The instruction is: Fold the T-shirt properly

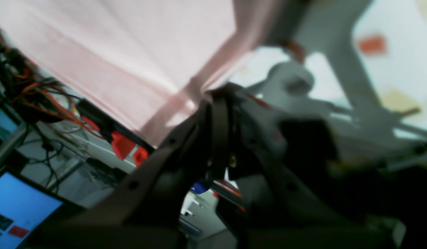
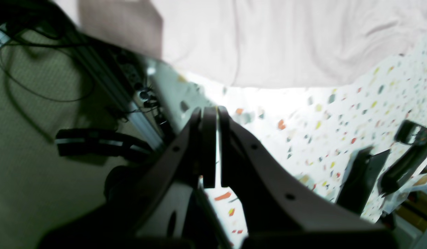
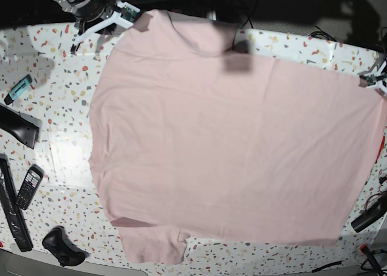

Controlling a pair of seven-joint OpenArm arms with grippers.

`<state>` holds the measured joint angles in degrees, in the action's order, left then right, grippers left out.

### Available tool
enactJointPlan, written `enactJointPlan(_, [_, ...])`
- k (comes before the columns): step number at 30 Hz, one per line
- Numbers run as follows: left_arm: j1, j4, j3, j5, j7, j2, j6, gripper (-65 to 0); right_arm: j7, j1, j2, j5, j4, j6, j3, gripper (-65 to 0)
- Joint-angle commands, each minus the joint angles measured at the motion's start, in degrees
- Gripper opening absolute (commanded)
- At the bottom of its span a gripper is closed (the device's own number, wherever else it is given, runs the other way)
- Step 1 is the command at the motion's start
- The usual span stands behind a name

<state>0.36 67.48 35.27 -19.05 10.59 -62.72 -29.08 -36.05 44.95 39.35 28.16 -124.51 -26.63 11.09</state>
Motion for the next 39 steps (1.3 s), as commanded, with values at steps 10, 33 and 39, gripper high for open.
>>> enactJointPlan(10, [3.0, 8.2, 0.0, 1.3, 1.8, -2.9, -0.6, -65.0, 0.2, 3.8, 0.6, 1.6, -1.0, 2.2, -1.8, -65.0])
enactJointPlan(33, [2.2, 9.8, 0.0, 1.1, 1.1, -2.9, 0.4, -65.0, 4.6, -8.6, -7.5, -13.6, 8.0, 0.7, -1.3, -45.9])
enactJointPlan(39, [2.2, 9.8, 0.0, 1.1, 1.2, -2.9, 0.4, -65.0, 3.9, -12.8, -7.5, -14.9, 13.5, 0.0, 2.3, -46.0])
